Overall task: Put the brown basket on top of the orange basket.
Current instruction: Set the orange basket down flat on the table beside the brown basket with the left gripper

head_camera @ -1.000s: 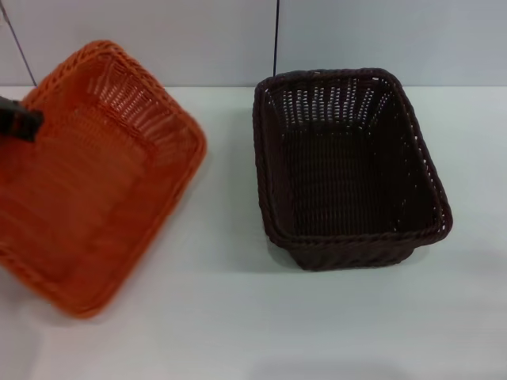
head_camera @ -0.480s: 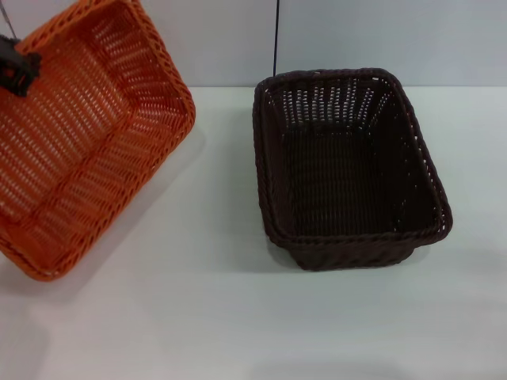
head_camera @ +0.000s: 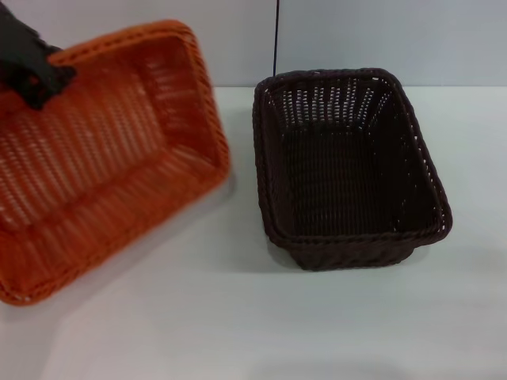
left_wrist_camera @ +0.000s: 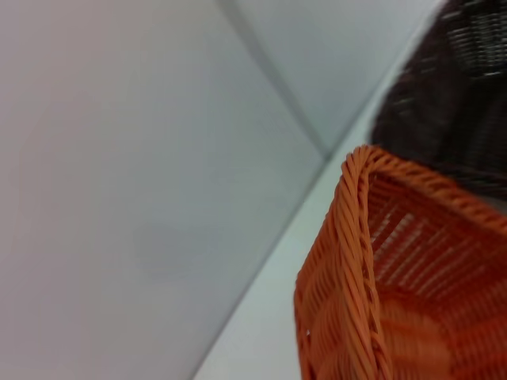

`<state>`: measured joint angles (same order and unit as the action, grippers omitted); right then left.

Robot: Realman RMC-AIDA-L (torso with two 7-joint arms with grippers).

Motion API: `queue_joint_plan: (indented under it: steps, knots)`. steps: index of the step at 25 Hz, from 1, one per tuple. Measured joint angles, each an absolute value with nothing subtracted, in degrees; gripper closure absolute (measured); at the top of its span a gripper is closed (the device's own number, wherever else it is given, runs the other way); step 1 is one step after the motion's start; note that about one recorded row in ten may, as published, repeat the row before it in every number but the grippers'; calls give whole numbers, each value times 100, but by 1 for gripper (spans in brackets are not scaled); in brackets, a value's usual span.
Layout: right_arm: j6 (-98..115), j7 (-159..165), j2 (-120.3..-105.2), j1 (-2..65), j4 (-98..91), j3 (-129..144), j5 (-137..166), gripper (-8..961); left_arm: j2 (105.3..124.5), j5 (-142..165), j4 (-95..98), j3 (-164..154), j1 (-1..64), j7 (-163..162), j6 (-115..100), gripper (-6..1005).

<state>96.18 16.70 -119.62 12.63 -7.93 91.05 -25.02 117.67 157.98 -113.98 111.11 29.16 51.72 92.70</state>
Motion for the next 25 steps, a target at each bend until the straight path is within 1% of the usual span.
queue_joint_plan:
  steps: [6, 13, 14, 22, 25]
  knots:
    - [9605, 1670, -11944, 1306, -858, 9130, -2505, 138, 11771, 15455, -11272, 11178, 3170, 5765, 9742, 820]
    - [9583, 1670, -11935, 1316, -873, 9141, -2505, 137, 11769, 15323, -11072, 11146, 3281, 6021, 9860, 823]
    - [9582, 1670, -11935, 1311, -872, 9140, -2505, 137, 11772, 15288, -10802, 11167, 3425, 6294, 10010, 824]
    - [9579, 1670, -11935, 1295, -839, 9126, -2505, 137, 11777, 15056, -9867, 11196, 3689, 6708, 9956, 809]
    - [9579, 1670, -11935, 1294, -838, 9135, -2505, 137, 11774, 15084, -9182, 11211, 3909, 6717, 9749, 803]
